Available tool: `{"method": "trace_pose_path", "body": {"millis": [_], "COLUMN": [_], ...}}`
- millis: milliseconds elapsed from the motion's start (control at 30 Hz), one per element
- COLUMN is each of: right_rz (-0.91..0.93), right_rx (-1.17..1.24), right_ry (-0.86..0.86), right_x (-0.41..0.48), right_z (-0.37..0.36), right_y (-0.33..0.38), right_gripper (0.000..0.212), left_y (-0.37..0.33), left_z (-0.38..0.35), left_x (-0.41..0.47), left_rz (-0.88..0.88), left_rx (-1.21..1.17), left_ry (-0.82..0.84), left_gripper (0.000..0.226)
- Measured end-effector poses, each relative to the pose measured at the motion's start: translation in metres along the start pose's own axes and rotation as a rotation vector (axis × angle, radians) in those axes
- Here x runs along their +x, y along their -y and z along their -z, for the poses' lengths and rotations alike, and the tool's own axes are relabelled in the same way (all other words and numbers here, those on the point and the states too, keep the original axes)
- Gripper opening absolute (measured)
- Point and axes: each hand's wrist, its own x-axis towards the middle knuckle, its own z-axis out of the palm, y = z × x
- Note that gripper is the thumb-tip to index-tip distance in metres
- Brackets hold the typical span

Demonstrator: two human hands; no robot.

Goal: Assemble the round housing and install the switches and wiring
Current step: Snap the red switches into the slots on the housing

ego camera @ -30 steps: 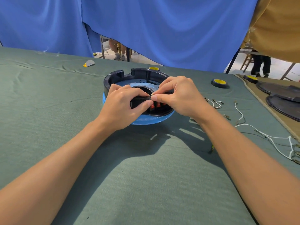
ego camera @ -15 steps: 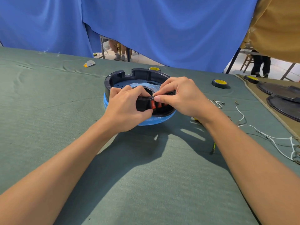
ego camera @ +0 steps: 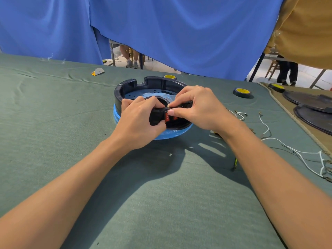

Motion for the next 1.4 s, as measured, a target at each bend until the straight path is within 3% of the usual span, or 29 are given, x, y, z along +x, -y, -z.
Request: {"method": "trace_pose_path", "body": {"millis": [300,1000,1100,1400], "right_rz": [-0.049,0.011,0.018,0.092], "right_rx": [-0.046,0.031,-0.023,-0.183], "right_ry": [-0.071,0.075,0.051,-0.075], "right_x": [0.001,0.0,0.0,-0.005], "right_z": [-0.005,0.007,0.005,-0.01], "right_y": [0.001,-0.003,-0.003,-0.005], "right_gripper": [0.011,0.02,0.025,0.016], "left_y": [0.0,0.002,0.001,0.0], "left_z": [0.0,-0.002,-0.002,-0.002], "left_x": [0.0,0.001,0.001,0.0], "left_rz": [0.021,0.007,0.003,0.011], "left_rx": [-0.068,-0.139,-0.139,-0.151], "left_ry": [-0.027,-0.085,-0.087,-0.114], "left_gripper": [0.032,0.025,0.026,0.024]}}
